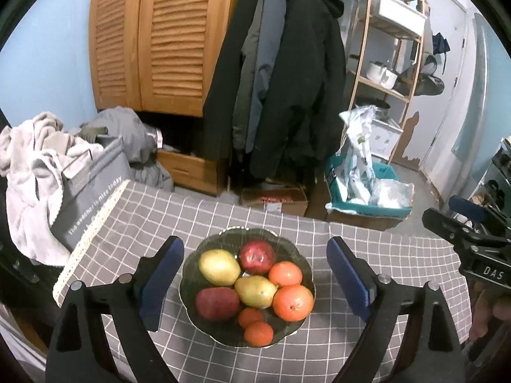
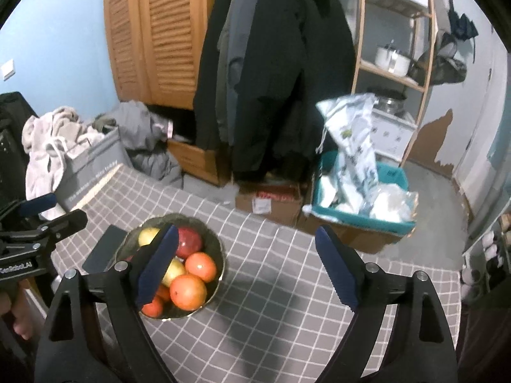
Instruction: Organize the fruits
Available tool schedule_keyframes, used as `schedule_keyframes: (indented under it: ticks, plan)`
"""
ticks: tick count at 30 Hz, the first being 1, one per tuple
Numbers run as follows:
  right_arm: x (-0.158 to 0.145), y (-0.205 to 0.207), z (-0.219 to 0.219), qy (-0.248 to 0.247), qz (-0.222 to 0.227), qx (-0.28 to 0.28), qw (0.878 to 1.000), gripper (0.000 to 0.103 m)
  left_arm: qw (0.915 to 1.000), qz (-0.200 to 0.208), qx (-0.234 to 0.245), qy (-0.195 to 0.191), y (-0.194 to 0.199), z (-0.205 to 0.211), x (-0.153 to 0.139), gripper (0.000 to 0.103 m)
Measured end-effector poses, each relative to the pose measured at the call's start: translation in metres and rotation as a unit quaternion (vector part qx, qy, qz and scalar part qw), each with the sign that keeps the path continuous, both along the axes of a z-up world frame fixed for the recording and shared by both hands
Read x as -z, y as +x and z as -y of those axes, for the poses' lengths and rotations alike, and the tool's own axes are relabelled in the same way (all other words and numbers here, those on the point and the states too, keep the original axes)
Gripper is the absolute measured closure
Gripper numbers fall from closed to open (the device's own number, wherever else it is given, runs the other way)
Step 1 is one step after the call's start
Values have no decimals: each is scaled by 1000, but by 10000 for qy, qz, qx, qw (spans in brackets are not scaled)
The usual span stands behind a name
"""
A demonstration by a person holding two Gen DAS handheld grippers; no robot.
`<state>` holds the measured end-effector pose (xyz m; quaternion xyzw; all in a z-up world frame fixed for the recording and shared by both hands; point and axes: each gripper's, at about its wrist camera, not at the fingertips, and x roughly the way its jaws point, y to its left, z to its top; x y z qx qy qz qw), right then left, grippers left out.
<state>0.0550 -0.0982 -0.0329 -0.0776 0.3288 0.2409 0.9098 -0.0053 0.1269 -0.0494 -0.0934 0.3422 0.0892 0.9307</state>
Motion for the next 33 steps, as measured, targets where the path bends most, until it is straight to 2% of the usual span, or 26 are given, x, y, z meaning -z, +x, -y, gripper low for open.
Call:
schedule_keyframes:
  ticks: [3,10,15,33]
  plan:
    - [-12,-6,7,46,193,33,9998,16,9998,169,-7,104,-4,5,-12,1]
    - [-33,-17,21,138,548,83,9984,16,9982,528,-66,281,-15,14,-35,1]
    - [-42,-23,31,167,755,142,9969,16,9974,611,-62,376,-14,20,-42,1]
    - [-41,-24,44,156,789,213,9965,15,9953,646,-12,716,-12,39,-47,1]
